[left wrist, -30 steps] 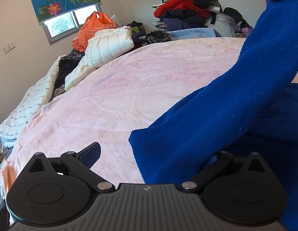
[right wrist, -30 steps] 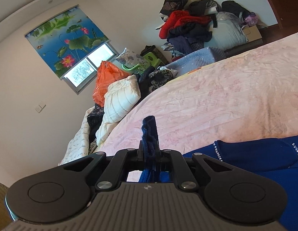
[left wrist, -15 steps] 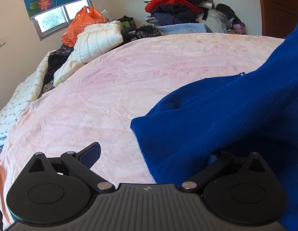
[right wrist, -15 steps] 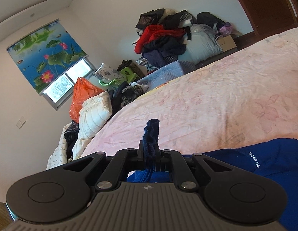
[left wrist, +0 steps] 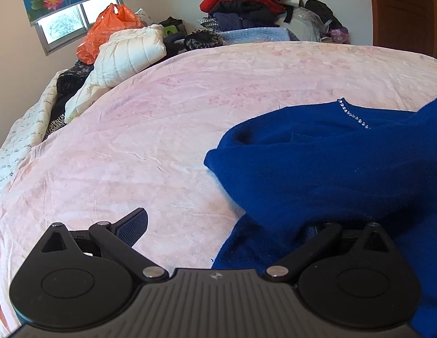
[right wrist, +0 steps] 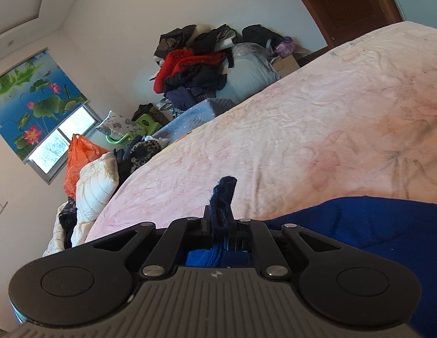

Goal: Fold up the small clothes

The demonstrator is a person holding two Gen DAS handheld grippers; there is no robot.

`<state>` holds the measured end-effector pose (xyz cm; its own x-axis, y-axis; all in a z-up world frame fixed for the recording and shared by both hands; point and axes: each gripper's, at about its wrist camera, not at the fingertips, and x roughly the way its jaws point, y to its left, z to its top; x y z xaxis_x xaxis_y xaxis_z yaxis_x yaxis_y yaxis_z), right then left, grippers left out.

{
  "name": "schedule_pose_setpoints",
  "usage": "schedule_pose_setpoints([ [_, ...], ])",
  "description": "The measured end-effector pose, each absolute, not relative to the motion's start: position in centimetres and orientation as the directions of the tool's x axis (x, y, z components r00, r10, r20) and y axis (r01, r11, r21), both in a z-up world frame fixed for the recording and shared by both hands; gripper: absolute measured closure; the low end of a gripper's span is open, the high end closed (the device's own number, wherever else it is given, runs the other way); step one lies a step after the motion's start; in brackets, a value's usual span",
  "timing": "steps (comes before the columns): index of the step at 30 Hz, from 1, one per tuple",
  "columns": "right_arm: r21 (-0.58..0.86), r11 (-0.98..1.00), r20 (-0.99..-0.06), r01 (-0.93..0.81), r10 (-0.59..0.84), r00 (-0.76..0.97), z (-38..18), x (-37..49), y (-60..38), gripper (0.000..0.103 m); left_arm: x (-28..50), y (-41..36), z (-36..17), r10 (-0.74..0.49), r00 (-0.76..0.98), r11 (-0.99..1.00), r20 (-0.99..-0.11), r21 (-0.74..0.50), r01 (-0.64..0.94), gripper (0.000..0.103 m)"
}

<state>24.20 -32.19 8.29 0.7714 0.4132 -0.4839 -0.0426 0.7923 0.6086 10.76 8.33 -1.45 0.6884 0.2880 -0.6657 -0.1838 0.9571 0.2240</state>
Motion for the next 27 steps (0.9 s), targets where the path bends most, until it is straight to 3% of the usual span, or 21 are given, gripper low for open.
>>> schedule_pose_setpoints([
  [13,0.632,0.770,-0.527,0.088,0.344,0.777,3.6,22.7,-37.3,0.092,8.9,6.4,-0.3,0.187,0.714,0.981,-0.674,0.171,-0.096,0.000],
  [27,0.617,0.774,-0.555,0.142,0.300,0.776,1.6,22.3,-39.6,0.092,8.9,6.0,-0.8,0.173,0.698,0.983,-0.695,0.164,-0.080,0.000],
])
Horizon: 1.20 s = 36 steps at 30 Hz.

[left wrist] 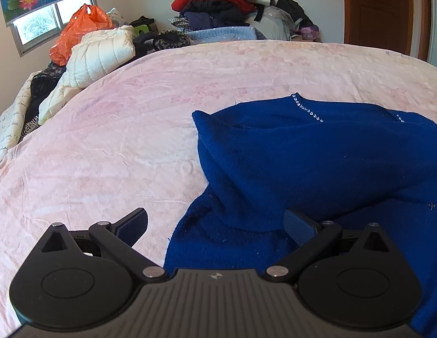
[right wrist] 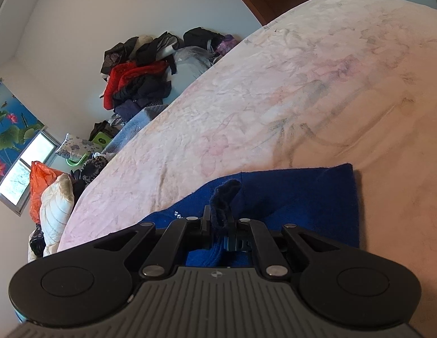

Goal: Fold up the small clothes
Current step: 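Lower the folded side onto the sweater, open the right tool and withdraw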

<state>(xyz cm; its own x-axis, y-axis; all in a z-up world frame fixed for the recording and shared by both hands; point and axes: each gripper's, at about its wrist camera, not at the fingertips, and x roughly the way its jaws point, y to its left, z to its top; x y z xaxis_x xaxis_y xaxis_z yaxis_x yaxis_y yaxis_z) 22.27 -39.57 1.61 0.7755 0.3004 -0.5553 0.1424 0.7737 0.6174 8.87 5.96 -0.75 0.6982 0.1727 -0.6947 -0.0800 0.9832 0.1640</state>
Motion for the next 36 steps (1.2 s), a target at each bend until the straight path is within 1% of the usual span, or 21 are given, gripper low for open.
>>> schedule_pose_setpoints([
  [20,0.543,0.816,-0.589,0.200,0.200,0.783,0.8,20.7,-41.4,0.092,8.6,6.0,-1.0,0.180,0.691,0.982,-0.700,0.171,-0.082,0.000],
  [21,0.532,0.821,-0.590,0.209,0.182,0.787,0.9,20.6,-41.5,0.082,8.6,6.0,-0.9,0.180,0.691,0.982,-0.700,0.171,-0.083,0.000],
  [23,0.481,0.836,-0.592,0.264,0.088,0.801,1.4,19.9,-41.9,0.079,8.5,6.0,-0.9,0.178,0.692,0.982,-0.700,0.168,-0.083,0.000],
  [25,0.460,0.838,-0.554,0.294,0.012,0.833,2.4,18.9,-42.1,0.074,8.5,6.0,-0.9,0.175,0.693,0.983,-0.699,0.164,-0.083,0.000],
  [27,0.472,0.855,-0.512,0.217,0.066,0.857,3.2,18.4,-41.5,0.074,8.5,5.9,-0.8,0.168,0.693,0.984,-0.701,0.156,-0.081,0.000],
  [29,0.450,0.887,-0.518,0.106,0.163,0.840,3.5,18.6,-40.0,0.071,8.4,5.7,-0.8,0.159,0.693,0.986,-0.703,0.148,-0.076,0.000],
  [31,0.435,0.900,-0.564,0.010,0.264,0.782,3.1,19.2,-38.1,0.058,8.3,5.4,-0.8,0.152,0.693,0.987,-0.705,0.145,-0.069,0.000],
  [32,0.423,0.906,-0.594,-0.012,0.287,0.751,2.6,19.6,-37.5,0.056,8.3,5.2,-0.8,0.150,0.692,0.987,-0.706,0.147,-0.065,0.000],
  [33,0.394,0.919,-0.625,-0.010,0.276,0.730,2.3,19.9,-36.9,0.053,8.2,5.1,-0.8,0.149,0.692,0.987,-0.706,0.148,-0.062,0.000],
  [34,0.359,0.934,-0.634,-0.004,0.247,0.733,2.2,19.8,-36.5,0.055,8.1,5.0,-0.8,0.147,0.694,0.987,-0.705,0.148,-0.058,0.000],
  [36,0.316,0.948,-0.635,0.026,0.191,0.748,2.7,19.3,-36.1,0.053,7.9,4.9,-0.7,0.142,0.698,0.988,-0.702,0.147,-0.052,0.000],
])
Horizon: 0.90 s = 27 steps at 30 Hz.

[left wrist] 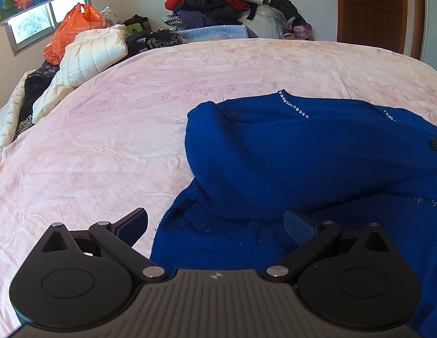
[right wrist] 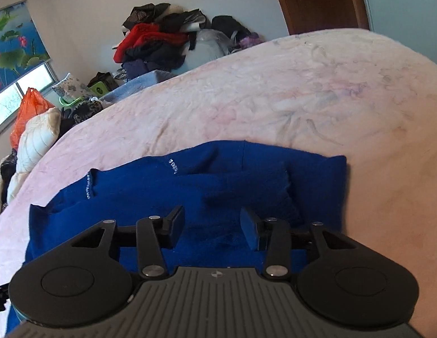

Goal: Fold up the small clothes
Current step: 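Lower the folded side onto the sweater, open the right tool and withdraw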

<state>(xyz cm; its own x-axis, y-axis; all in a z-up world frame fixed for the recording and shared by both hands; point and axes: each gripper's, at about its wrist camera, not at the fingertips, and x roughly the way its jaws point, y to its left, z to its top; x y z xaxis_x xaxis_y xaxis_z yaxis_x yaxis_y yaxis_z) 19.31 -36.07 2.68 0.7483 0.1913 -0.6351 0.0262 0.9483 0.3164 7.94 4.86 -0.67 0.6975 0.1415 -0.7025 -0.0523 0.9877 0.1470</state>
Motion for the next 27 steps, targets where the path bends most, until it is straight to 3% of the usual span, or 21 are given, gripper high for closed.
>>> schedule_pose_setpoints([
  [4,0.313,0.949,-0.574,-0.041,0.224,0.788,4.1,16.3,-34.7,0.033,7.8,4.8,-0.6,0.133,0.697,0.990,-0.705,0.134,-0.053,0.000],
  [6,0.311,0.945,-0.557,-0.105,0.271,0.785,4.3,14.8,-33.7,0.028,7.7,4.8,-0.7,0.130,0.692,0.990,-0.710,0.129,-0.054,0.000],
  [14,0.416,0.861,-0.556,-0.293,0.495,0.667,3.4,8.4,-31.5,0.019,6.2,5.3,-0.1,0.098,0.691,0.995,-0.716,0.091,-0.046,0.000],
  [20,0.327,0.848,-0.672,-0.418,0.520,0.528,4.7,2.6,-33.1,0.019,4.7,5.4,0.5,0.081,0.696,0.995,-0.714,0.097,-0.016,0.000],
  [22,0.225,0.880,-0.710,-0.419,0.442,0.548,6.4,0.3,-35.5,0.018,4.2,5.4,0.8,0.068,0.700,0.996,-0.711,0.092,-0.003,0.000],
  [26,-0.246,0.919,-0.738,-0.308,0.029,0.674,9.2,-3.6,-37.9,0.018,3.6,4.9,1.1,0.042,0.705,0.996,-0.708,0.085,0.026,0.000],
  [27,-0.273,0.916,-0.730,-0.295,0.003,0.684,9.9,-4.3,-38.3,0.017,3.4,4.6,1.1,0.037,0.706,0.996,-0.708,0.087,0.036,0.000],
])
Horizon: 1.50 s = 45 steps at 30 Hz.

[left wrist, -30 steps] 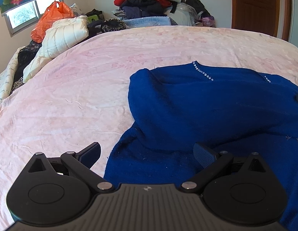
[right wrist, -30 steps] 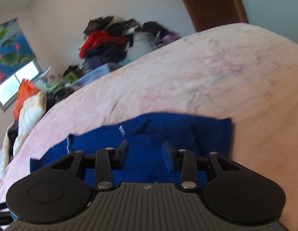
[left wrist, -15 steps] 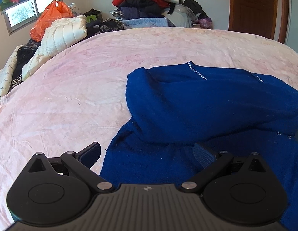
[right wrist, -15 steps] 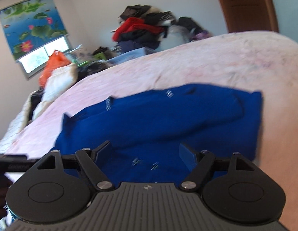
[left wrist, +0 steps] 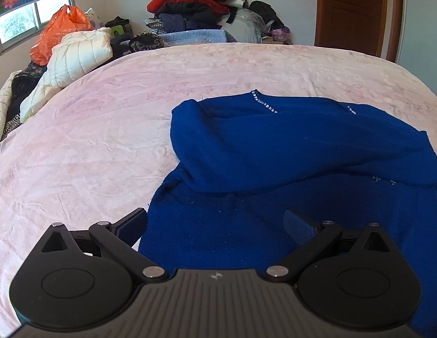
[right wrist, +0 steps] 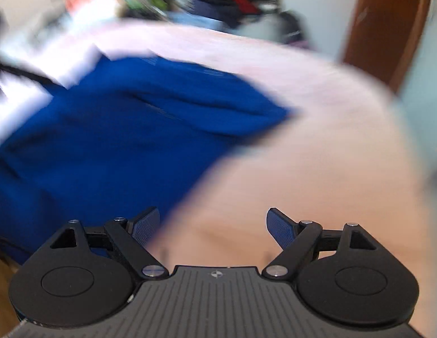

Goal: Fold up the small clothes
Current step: 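Lower the folded side onto the sweater, open the right tool and withdraw, then grasp the ribbed sweater hem with the right tool while the left tool grasps it too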

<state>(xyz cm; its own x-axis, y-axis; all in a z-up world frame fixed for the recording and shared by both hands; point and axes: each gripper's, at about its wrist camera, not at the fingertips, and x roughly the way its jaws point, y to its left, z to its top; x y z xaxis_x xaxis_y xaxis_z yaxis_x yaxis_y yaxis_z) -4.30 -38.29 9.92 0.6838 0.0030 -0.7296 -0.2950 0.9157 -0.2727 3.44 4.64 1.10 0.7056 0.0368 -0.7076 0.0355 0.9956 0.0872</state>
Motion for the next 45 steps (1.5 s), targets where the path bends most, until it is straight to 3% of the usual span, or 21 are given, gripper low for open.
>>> schedule_pose_setpoints([
  [2,-0.136,0.937,-0.729,-0.320,0.124,0.673,11.5,-5.3,-39.0,0.017,3.2,4.2,1.1,0.033,0.706,0.994,-0.707,0.095,0.049,0.000],
  [5,0.248,0.864,-0.688,-0.437,0.475,0.549,11.4,-5.1,-38.3,0.020,2.9,3.6,1.2,0.029,0.708,0.992,-0.706,0.105,0.065,0.000],
  [6,0.332,0.806,-0.665,-0.491,0.569,0.484,10.7,-4.8,-37.3,0.026,2.8,3.5,1.2,0.028,0.708,0.992,-0.706,0.107,0.067,0.000],
  [9,0.409,0.697,-0.672,-0.589,0.666,0.322,8.8,-4.0,-33.1,0.033,2.7,3.5,1.3,0.028,0.707,0.991,-0.706,0.114,0.075,0.000],
  [11,0.451,0.644,-0.684,-0.618,0.695,0.225,7.5,-3.3,-31.2,0.033,2.5,3.7,1.4,0.033,0.710,0.990,-0.704,0.119,0.073,0.000],
  [14,0.453,0.606,-0.721,-0.654,0.681,0.132,6.1,-3.4,-29.1,0.043,2.3,4.1,1.1,0.038,0.707,0.991,-0.706,0.120,0.067,0.000],
  [18,0.383,0.597,-0.726,-0.705,0.666,0.170,7.4,-4.9,-29.1,0.092,2.3,4.5,0.8,0.049,0.697,0.991,-0.716,0.120,0.054,0.000],
  [27,0.336,0.760,-0.628,-0.557,0.621,0.468,11.5,-5.7,-36.6,0.093,2.3,5.0,2.2,0.053,0.721,0.992,-0.691,0.117,0.040,0.000],
  [32,0.354,0.809,-0.677,-0.470,0.568,0.468,9.2,-4.8,-37.9,0.092,2.0,5.4,2.3,0.051,0.732,0.988,-0.680,0.142,0.063,0.000],
  [35,0.398,0.787,-0.683,-0.472,0.597,0.420,7.9,-4.8,-37.4,0.083,1.2,6.3,2.2,0.024,0.727,0.985,-0.687,0.141,0.101,0.000],
  [37,0.406,0.783,-0.684,-0.471,0.602,0.412,7.3,-5.1,-37.6,0.060,0.4,7.3,2.1,-0.008,0.715,0.984,-0.699,0.121,0.130,0.000],
  [45,0.474,0.756,-0.646,-0.451,0.647,0.405,6.0,-4.1,-37.3,0.056,-4.8,11.1,1.3,-0.087,0.675,0.971,-0.733,0.090,0.223,0.000],
])
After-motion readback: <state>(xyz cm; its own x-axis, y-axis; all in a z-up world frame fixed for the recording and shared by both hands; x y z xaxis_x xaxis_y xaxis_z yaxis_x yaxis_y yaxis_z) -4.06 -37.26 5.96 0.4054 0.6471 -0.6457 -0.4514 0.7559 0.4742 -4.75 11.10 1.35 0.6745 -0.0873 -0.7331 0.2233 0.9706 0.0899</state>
